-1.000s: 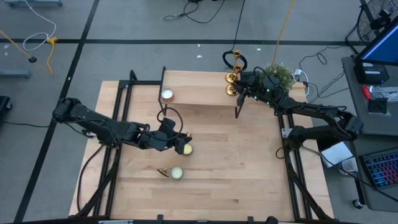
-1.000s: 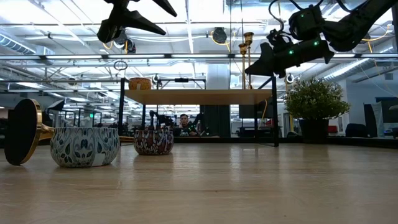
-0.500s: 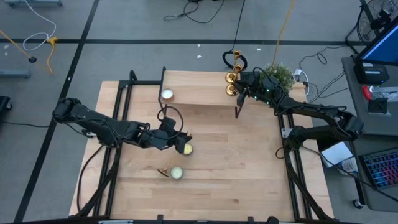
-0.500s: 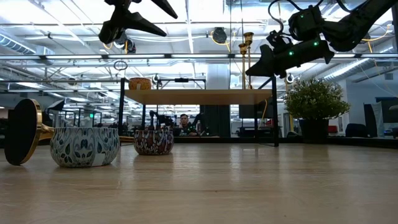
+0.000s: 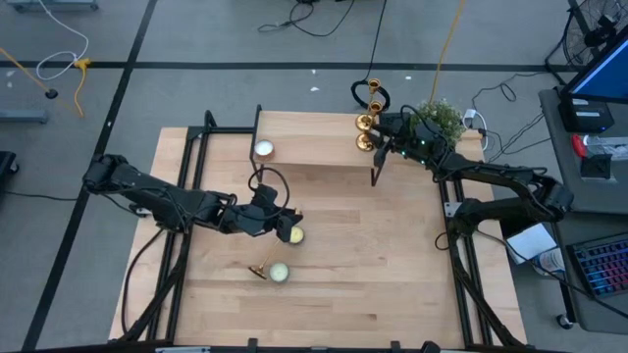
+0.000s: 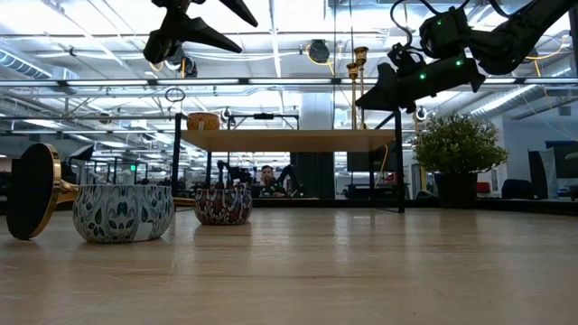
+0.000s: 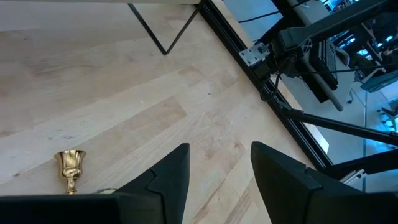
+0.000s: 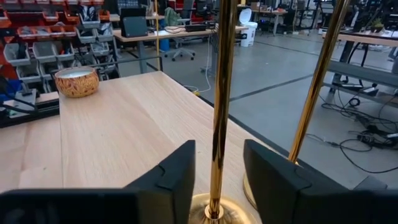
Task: Pick & Place candle stick holders
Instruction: Put the black scented candle aligned with the orange scented candle on the shelf
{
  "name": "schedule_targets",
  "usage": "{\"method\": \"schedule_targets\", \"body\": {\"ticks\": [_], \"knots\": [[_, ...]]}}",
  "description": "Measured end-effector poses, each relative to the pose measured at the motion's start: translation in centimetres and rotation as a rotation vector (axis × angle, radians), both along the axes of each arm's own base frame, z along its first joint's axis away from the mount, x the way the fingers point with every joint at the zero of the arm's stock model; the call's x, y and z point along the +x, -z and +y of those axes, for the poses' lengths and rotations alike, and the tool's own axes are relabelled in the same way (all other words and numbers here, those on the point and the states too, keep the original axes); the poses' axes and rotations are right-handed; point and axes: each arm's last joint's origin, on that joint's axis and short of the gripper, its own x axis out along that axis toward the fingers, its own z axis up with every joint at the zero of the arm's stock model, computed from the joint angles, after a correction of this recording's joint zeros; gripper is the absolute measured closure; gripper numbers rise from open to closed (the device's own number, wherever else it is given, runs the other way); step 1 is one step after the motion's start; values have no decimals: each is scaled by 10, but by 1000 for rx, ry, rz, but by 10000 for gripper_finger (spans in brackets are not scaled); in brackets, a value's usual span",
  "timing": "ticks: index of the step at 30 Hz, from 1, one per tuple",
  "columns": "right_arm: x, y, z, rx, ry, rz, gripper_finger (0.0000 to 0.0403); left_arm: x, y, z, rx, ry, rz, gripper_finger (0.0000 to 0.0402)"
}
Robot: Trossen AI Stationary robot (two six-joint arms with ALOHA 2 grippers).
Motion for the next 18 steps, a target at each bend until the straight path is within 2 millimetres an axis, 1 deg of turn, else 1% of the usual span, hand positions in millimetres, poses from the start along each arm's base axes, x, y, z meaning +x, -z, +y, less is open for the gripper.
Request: {"method": "schedule_targets", "body": {"ticks": [5, 9, 14, 18], "knots": [[-1, 1, 1, 28, 2, -2, 224, 0, 0, 0, -1, 0, 0, 225], [-2, -3, 4, 21, -1, -12, 194, 0, 0, 0, -2, 1, -1, 224], [-7, -15, 14, -6, 18, -27, 164, 0, 0, 0, -3, 0, -1, 225], [-15, -18, 24, 51, 13, -5, 149, 0, 0, 0, -6, -1, -6, 225]]}}
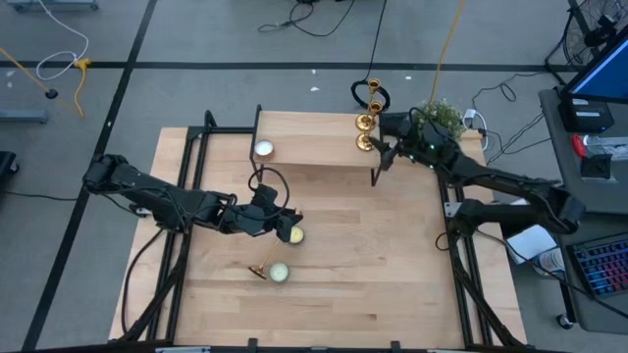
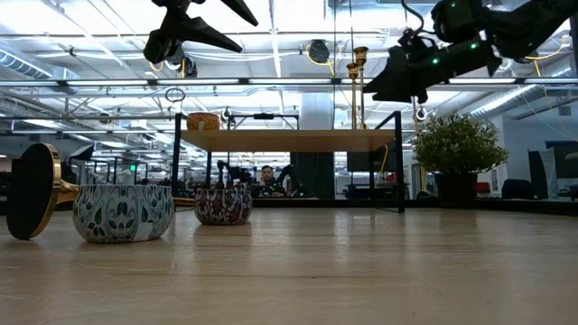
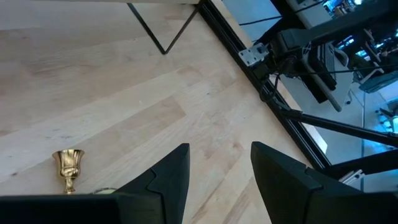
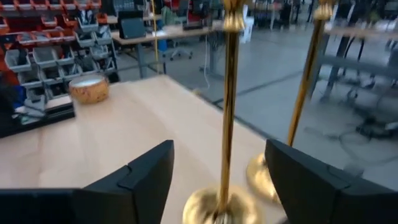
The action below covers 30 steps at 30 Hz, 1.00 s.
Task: Pick & Place candle stick holders
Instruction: Put the black scented candle aligned with the orange scented candle on the shelf
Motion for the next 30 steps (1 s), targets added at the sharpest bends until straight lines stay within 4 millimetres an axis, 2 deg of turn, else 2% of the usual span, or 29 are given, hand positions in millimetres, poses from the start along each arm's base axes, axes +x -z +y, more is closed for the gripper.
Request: {"method": "schedule_targets", "body": {"ticks": [3, 8, 13, 19, 25, 30], "knots": [[-6, 1, 13, 101, -22, 28, 144, 0, -1, 0, -4, -1, -7, 225], [-20, -8, 52, 221, -129, 34, 142, 2, -3, -2, -28, 33, -35, 224], [-41, -27, 86, 337, -250, -127, 146, 4, -6, -6, -59, 144, -56, 225], [-59, -42, 114, 567, -476, -302, 147, 5, -9, -13, -159, 377, -69, 225], [-62, -64, 134, 734, -747, -487, 147, 4, -9, -18, -228, 535, -50, 225], [-50, -73, 152, 784, -922, -537, 147, 2, -10, -22, -234, 696, -41, 224]]}}
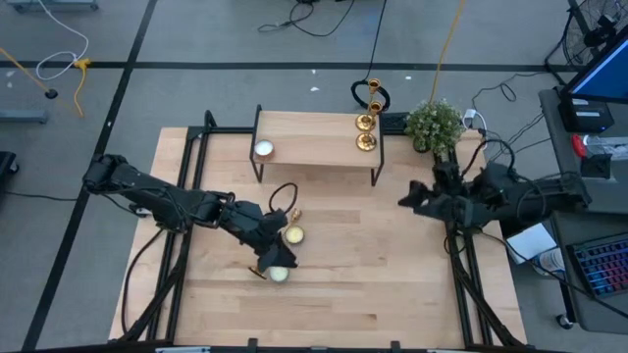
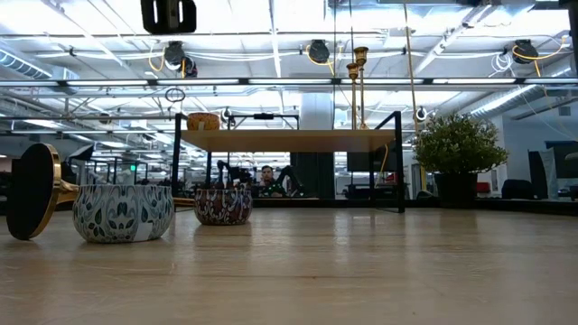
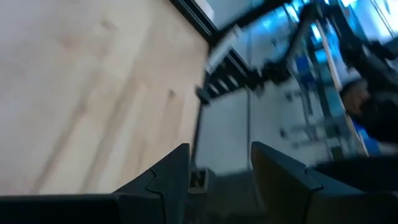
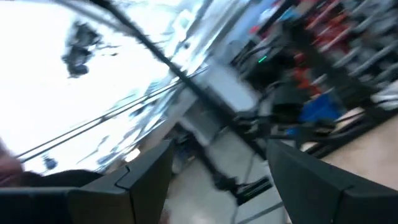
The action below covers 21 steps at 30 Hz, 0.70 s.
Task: Pick & Place candle stick holders
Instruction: Put the black scented candle aligned with the orange scented candle on the shelf
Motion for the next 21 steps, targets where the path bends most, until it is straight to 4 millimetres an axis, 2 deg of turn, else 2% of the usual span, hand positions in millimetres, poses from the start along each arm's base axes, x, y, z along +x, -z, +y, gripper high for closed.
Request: {"method": "schedule_targets", "body": {"ticks": [4, 10, 14, 18, 21], "knots": [[17, 2, 16, 21, -63, 0, 147, -1, 0, -2, -8, 87, -3, 224], [44, 9, 42, 34, -64, -46, 147, -3, 0, -5, -31, 112, 7, 224], [61, 22, 56, 28, -68, -2, 147, -5, 0, -10, -44, 163, 18, 225], [74, 39, 67, 3, -37, 99, 147, -10, 4, -15, 58, 189, 49, 225], [80, 50, 72, -27, 32, 158, 147, -17, -2, -21, 194, 190, 114, 225]]}}
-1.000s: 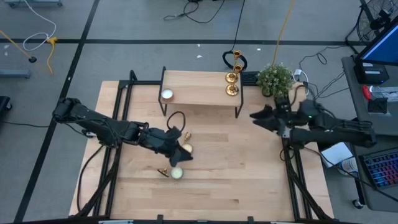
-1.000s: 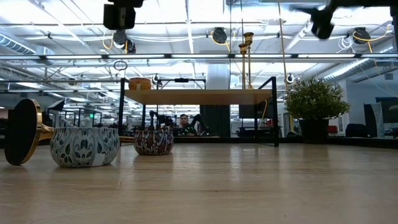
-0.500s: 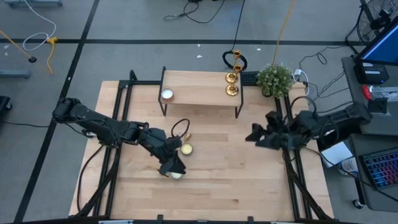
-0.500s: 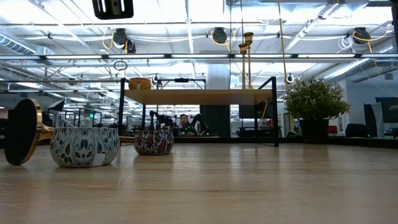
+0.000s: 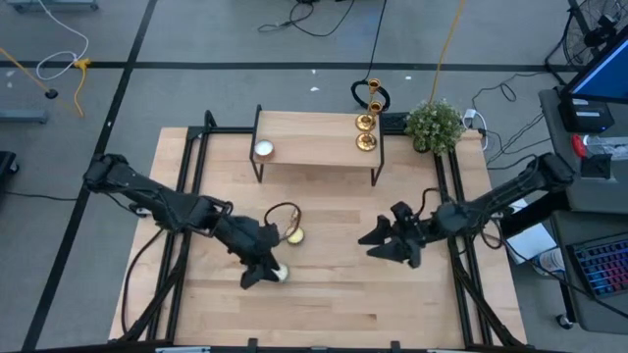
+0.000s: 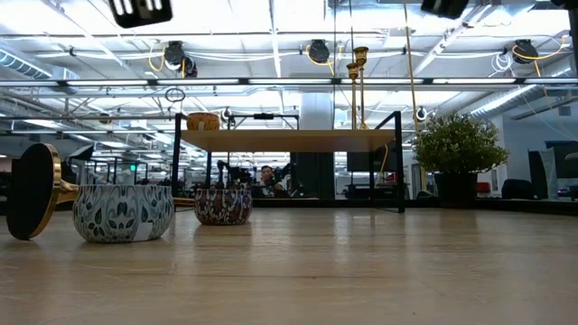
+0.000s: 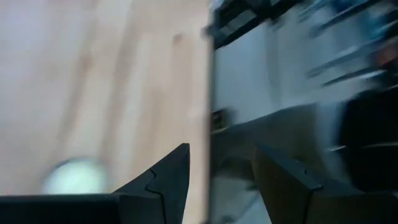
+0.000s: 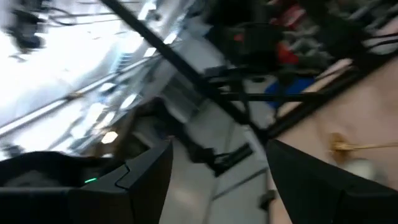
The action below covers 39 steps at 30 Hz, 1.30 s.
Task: Pick & Place candle stick holders
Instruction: Put the black scented candle aligned with the orange scented candle on the shelf
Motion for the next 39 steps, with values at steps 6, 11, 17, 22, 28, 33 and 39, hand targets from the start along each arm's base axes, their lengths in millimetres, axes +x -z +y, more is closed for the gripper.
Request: {"method": "schedule_targets", "body": {"ticks": [6, 11, 17, 22, 28, 33, 39], "knots": [[5, 17, 0, -66, 154, 133, 147, -16, -8, -9, 310, -1, 185, 225], [5, 27, -3, -82, 243, 229, 147, -4, 5, -13, 229, -82, 296, 224], [4, 30, -4, -83, 295, 258, 147, 24, 30, -17, 212, -191, 329, 224], [2, 25, -5, -95, 261, 234, 147, 43, 57, -32, 379, -3, 278, 224], [-7, 14, -8, -136, 244, 184, 147, 52, 65, -54, 405, 178, 344, 224], [-15, 8, -12, -216, 248, 154, 147, 67, 50, -35, 504, 25, 429, 213], [-19, 9, -13, -232, 209, 182, 147, 88, 38, 13, 424, -343, 461, 139]]}}
